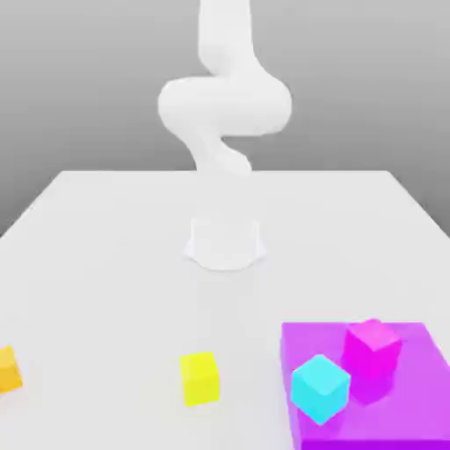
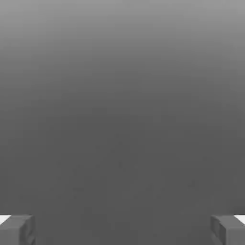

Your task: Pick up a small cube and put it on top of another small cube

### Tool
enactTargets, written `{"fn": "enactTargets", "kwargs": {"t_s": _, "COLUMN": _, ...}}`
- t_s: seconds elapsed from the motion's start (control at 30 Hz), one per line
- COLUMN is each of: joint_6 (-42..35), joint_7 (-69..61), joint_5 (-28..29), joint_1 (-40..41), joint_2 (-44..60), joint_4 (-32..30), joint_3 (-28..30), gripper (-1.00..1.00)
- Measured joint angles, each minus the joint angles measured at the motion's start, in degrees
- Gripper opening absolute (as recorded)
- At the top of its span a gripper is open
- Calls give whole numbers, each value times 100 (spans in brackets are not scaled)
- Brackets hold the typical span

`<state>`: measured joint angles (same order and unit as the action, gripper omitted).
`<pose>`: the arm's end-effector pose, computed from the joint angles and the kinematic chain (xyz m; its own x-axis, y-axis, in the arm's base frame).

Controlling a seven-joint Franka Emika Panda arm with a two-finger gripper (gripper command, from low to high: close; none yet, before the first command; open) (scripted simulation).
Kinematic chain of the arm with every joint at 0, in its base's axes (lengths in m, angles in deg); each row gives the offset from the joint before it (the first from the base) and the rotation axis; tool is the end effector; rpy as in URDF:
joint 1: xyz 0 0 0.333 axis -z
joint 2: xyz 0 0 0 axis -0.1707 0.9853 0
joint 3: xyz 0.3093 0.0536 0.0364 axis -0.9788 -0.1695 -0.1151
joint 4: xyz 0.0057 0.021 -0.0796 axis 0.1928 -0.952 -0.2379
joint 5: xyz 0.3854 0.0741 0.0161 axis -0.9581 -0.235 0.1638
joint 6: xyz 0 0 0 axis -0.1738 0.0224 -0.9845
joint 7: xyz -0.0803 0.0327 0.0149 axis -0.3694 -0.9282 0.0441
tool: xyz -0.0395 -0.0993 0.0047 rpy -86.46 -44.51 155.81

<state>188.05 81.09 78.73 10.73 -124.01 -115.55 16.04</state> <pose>0.3792 -0.0252 0.6785 0.4797 -0.7637 0.4320 -0.5671 -0.6455 -0.5116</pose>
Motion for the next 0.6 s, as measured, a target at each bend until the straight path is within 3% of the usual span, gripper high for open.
{"fn": "enactTargets", "kwargs": {"t_s": 0.6, "joint_6": 1204, "joint_7": 102, "joint_5": -998, "joint_1": 886, "joint_2": 3773, "joint_4": -201, "joint_3": 1502, "gripper": 0}}
